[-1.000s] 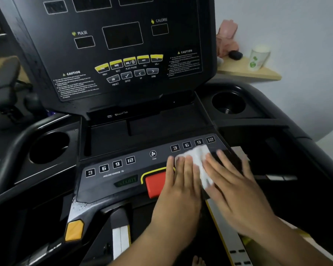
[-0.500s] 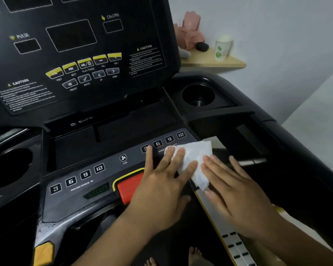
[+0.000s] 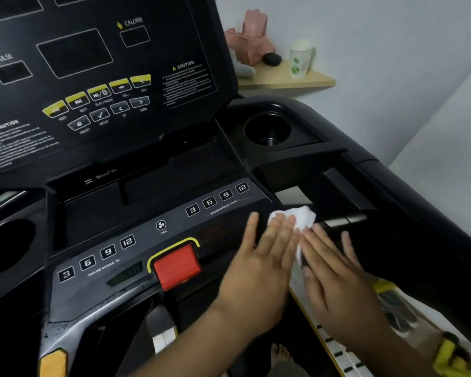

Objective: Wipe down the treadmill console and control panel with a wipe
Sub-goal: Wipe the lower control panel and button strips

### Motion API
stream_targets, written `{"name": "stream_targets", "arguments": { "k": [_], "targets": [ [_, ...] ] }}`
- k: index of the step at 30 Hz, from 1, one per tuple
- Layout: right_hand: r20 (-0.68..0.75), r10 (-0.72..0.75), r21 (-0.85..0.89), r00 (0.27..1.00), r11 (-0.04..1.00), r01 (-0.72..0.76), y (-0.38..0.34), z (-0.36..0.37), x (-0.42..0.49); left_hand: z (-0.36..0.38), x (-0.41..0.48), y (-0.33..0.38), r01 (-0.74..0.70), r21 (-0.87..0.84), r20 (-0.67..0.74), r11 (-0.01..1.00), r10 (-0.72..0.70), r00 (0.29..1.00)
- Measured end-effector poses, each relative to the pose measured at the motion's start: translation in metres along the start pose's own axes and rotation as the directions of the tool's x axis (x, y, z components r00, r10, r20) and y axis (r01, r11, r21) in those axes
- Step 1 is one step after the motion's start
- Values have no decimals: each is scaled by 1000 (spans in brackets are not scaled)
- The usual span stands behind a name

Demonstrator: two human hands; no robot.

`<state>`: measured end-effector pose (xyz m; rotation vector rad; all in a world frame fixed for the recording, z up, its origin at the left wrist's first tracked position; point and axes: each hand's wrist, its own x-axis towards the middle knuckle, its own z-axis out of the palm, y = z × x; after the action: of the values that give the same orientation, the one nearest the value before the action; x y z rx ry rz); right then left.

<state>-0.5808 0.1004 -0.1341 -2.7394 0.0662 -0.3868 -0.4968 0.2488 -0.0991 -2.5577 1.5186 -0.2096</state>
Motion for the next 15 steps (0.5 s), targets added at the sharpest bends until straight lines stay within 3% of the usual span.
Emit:
{"name": "stream_targets", "arguments": {
  "k": [8, 15],
  "targets": [
    [-72, 37, 184, 997, 983, -23, 2, 6, -8, 18, -3, 27, 5, 56, 40, 998, -7, 999],
    [176, -68, -73, 982, 994, 82, -25, -2, 60, 1, 13, -23, 266, 68, 100, 961, -272, 957]
  ]
}}
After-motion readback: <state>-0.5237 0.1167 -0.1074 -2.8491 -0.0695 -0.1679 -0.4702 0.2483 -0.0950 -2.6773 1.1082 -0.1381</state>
